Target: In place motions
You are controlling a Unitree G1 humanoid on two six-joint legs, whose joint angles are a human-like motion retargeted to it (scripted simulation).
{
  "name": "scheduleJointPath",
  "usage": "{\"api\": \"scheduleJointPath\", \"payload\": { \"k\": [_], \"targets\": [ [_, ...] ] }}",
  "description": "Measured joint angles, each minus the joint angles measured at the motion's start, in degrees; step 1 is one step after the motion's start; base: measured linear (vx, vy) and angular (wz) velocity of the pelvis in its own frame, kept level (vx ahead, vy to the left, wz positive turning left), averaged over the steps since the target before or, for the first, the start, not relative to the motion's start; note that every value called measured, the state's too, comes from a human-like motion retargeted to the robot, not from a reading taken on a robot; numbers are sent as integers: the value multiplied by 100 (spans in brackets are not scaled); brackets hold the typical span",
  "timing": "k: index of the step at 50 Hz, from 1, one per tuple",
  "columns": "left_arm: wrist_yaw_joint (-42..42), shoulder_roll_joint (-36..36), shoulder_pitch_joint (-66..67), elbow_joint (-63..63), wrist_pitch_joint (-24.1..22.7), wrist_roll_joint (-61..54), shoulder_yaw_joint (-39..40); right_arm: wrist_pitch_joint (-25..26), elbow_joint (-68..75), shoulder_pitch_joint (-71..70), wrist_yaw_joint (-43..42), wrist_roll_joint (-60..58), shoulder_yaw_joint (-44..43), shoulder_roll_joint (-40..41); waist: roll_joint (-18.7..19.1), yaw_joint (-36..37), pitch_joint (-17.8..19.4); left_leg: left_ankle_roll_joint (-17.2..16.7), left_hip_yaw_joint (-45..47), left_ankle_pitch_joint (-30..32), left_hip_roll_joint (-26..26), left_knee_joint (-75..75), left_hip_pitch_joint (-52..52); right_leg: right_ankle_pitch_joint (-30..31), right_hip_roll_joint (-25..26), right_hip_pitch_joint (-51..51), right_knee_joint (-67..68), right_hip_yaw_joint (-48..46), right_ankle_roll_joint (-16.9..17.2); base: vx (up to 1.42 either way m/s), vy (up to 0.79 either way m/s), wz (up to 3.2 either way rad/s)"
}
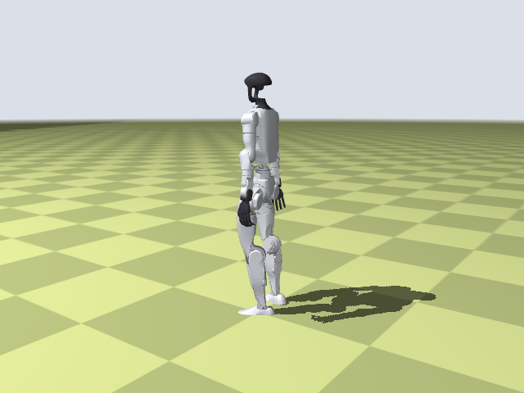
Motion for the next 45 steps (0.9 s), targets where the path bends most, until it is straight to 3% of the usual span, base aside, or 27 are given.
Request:
{"api": "scheduleJointPath", "payload": {
  "k": [13,32,45],
  "targets": [
    [103,-88,157,16,-44,-58,72,97,127,-9,-62,-56,-78,-162,-144,98,96,39,19,-644,301,1136,-313,-76,17,37,-24,192,-89,0,-10,-10],
    [71,-150,42,-48,-65,-75,-37,146,113,-5,5,57,-143,-167,43,2,89,39,27,79,-150,-34,20,-13,-67,-28,28,150,-64,-1,6,4],
    [16,-172,13,-41,-84,-10,-116,167,27,-17,105,-63,-59,-89,136,57,88,168,-35,244,-387,-185,23,82,-268,-45,64,142,65,-1,11,-1]
  ]
}}
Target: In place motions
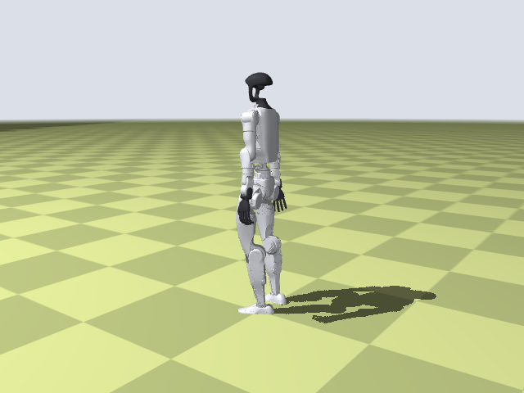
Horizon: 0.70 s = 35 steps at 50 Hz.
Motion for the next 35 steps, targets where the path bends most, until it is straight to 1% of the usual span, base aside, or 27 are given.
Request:
{"api": "scheduleJointPath", "payload": {
  "k": [15,23,35],
  "targets": [
    [-12,-50,58,144,54,52,-15,51,30,-21,66,39,-87,-70,58,82,-118,117,-30,167,-248,-206,-42,99,-203,-60,-27,-41,147,0,8,0],
    [-42,-92,37,68,37,37,-34,88,11,-67,110,18,-46,-96,62,146,-15,205,91,147,-363,-188,31,145,-354,-2,-9,-25,235,0,8,-9],
    [-72,-128,12,32,29,71,-99,94,-20,-30,82,21,-82,-97,142,151,-73,353,118,146,-560,-185,14,203,-551,-40,24,25,371,1,9,-8]
  ]
}}
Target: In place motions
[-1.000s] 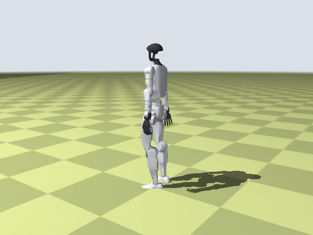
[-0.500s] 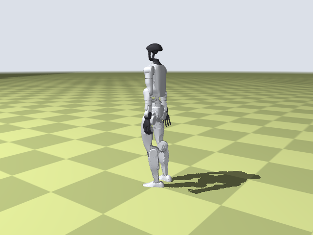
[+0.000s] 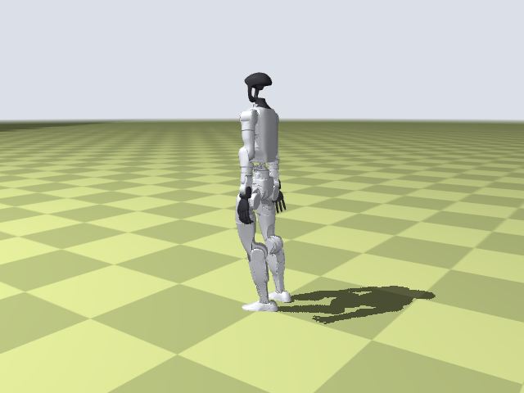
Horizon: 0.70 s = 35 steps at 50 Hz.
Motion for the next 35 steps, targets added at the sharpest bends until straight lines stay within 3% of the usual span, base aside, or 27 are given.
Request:
{"api": "scheduleJointPath", "payload": {
  "k": [16,35],
  "targets": [
    [-24,41,-6,-36,-5,-10,34,95,-16,36,-123,-47,20,-1,151,-19,27,109,122,14,-68,-45,12,39,-127,-93,150,-71,108,0,4,-3],
    [-75,14,33,-13,48,-30,196,56,-48,41,11,-31,35,42,4,-54,74,-4,32,7,108,-88,1,72,106,-156,45,5,-32,-1,-5,3]
  ]
}}
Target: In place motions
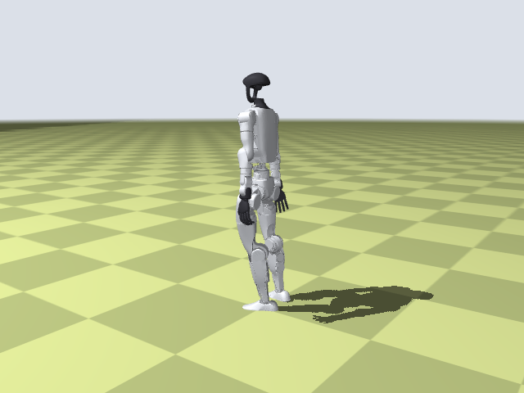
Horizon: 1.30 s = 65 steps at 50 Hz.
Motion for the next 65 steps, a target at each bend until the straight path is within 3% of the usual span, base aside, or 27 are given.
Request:
{"api": "scheduleJointPath", "payload": {
  "k": [55,65],
  "targets": [
    [-20,110,7,52,26,23,57,-75,-24,25,375,-40,160,87,-373,-275,13,-833,100,-248,1061,62,144,-401,981,151,-134,-145,-579,0,-10,6],
    [25,174,36,72,19,-23,80,-97,-28,22,399,-85,212,105,-524,-244,20,-754,114,-661,1234,711,32,-423,972,184,-111,-51,-607,1,-6,-8]
  ]
}}
